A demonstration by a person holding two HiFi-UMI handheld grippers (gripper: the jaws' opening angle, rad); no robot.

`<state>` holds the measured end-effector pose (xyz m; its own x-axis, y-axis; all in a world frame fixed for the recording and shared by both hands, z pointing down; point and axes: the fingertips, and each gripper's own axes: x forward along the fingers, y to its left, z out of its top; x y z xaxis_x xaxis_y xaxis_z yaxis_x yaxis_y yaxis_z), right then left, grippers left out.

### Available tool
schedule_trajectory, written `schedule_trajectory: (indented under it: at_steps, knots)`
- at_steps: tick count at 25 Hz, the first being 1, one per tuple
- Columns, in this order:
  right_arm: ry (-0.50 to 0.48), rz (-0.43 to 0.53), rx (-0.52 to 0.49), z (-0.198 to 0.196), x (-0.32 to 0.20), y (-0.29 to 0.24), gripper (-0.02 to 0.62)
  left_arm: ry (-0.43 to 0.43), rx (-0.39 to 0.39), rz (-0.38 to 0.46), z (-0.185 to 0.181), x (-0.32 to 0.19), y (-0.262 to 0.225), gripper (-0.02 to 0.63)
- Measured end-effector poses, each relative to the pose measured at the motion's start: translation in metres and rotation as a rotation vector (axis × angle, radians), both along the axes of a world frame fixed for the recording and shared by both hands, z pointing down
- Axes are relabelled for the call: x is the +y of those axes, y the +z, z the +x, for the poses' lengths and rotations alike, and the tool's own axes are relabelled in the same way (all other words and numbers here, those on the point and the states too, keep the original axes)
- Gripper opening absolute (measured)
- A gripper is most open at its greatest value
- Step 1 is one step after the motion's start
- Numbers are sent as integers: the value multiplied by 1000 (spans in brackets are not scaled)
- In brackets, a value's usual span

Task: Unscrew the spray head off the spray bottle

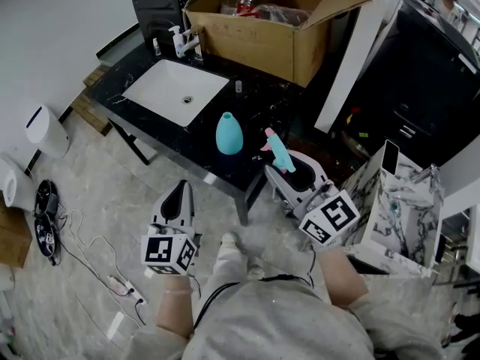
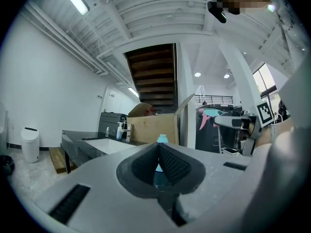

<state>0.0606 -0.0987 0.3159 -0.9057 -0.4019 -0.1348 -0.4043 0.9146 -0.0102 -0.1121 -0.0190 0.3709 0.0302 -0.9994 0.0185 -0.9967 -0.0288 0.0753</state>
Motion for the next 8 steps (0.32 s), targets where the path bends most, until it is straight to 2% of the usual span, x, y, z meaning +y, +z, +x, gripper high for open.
schedule_trajectory:
  at_steps: [8]
  knots:
    - [0,7,-10,2,1,-3,156,6,2,5,1,0,0,6]
